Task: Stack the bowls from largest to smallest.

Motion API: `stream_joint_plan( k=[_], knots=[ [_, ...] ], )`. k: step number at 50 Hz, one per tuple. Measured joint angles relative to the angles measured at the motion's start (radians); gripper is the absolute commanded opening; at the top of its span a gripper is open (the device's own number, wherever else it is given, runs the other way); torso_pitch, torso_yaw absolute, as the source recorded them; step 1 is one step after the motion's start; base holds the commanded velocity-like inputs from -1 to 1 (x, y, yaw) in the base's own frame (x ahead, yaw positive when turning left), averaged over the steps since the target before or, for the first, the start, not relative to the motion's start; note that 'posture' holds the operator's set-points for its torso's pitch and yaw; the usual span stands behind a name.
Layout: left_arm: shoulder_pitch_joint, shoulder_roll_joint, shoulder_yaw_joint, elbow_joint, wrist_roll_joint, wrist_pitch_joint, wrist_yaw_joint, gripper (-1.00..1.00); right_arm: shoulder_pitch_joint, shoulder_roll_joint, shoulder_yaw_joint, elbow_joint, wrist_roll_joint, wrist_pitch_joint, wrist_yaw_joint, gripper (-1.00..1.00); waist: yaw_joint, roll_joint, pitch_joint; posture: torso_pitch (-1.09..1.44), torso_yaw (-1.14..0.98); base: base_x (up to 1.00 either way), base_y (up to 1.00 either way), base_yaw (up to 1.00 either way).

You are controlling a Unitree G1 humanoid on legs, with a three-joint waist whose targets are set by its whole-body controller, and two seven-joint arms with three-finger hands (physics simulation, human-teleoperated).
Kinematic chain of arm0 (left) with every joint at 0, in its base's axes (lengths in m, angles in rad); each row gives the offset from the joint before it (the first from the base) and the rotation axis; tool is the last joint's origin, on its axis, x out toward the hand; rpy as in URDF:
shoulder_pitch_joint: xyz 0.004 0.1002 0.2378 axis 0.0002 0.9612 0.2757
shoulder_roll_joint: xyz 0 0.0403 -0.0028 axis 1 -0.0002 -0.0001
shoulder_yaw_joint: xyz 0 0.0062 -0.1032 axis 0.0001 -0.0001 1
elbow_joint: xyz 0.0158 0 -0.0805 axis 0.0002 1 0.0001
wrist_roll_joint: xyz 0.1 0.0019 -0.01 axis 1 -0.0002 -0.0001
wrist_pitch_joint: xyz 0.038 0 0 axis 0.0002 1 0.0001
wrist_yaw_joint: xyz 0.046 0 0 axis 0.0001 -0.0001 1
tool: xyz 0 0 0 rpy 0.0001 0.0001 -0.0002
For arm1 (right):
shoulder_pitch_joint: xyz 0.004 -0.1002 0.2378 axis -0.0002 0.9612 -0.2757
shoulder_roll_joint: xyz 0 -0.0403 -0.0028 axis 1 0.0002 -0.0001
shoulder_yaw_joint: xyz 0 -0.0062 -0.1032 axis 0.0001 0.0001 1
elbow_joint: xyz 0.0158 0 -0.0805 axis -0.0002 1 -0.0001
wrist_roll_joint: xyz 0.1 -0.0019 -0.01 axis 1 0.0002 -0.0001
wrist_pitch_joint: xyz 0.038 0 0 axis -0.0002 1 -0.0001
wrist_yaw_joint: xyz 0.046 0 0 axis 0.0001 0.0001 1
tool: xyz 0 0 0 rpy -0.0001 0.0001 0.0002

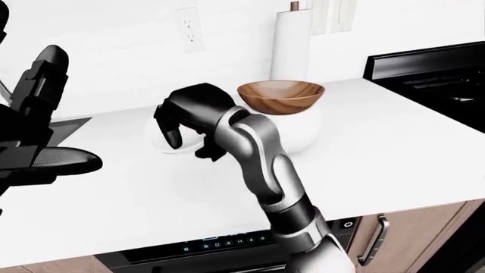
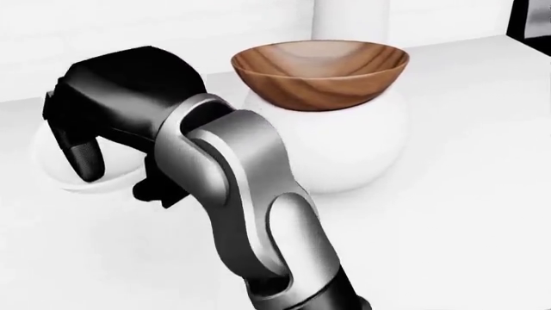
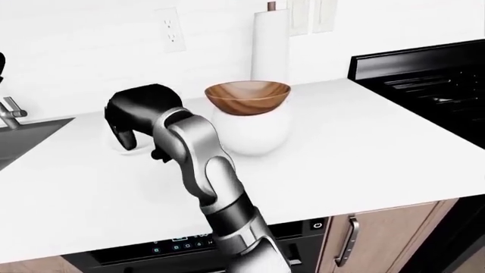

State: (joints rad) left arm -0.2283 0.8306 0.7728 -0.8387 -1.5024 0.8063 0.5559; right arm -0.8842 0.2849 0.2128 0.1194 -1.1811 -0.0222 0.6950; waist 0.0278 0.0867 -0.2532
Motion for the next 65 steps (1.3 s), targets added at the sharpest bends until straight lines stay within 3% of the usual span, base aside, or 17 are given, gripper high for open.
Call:
stream_joint_plan(
  k=[11, 18, 26, 35, 42, 65],
  knots=[
    [0.000, 0.017, 0.013, 0.004, -0.025, -0.006, 0.011, 1.00, -0.267, -0.074, -0.070, 0.059, 0.082, 0.089, 0.060, -0.95, -0.005, 0.004, 0.009, -0.38, 0.00, 0.00, 0.00, 0.00],
    [-0.006, 0.042, 0.021, 0.015, -0.047, -0.003, 0.021, 1.00, -0.446, -0.205, -0.131, 0.167, 0.176, 0.123, 0.031, -0.95, -0.008, -0.003, 0.015, -0.38, 0.00, 0.00, 0.00, 0.00],
    [-0.017, 0.074, 0.025, 0.012, -0.088, -0.022, 0.053, 1.00, -0.521, -0.335, -0.165, 0.310, 0.246, 0.128, -0.008, -0.95, -0.012, 0.000, 0.022, -0.38, 0.00, 0.00, 0.00, 0.00],
    [-0.017, 0.085, 0.031, 0.025, -0.097, -0.025, 0.056, 1.00, -0.549, -0.441, -0.187, 0.437, 0.277, 0.109, -0.035, -0.95, -0.017, 0.002, 0.030, -0.38, 0.00, 0.00, 0.00, 0.00],
    [-0.012, 0.077, 0.032, 0.029, -0.092, -0.027, 0.052, 1.00, -0.531, -0.505, -0.200, 0.400, 0.276, 0.095, 0.002, -0.95, -0.021, -0.001, 0.031, -0.38, 0.00, 0.00, 0.00, 0.00],
    [-0.043, 0.076, -0.019, 0.005, -0.088, -0.027, 0.083, 1.00, -0.421, -0.542, -0.211, 0.364, 0.243, 0.080, 0.037, -0.95, -0.032, -0.003, 0.028, -0.38, 0.00, 0.00, 0.00, 0.00]
  ],
)
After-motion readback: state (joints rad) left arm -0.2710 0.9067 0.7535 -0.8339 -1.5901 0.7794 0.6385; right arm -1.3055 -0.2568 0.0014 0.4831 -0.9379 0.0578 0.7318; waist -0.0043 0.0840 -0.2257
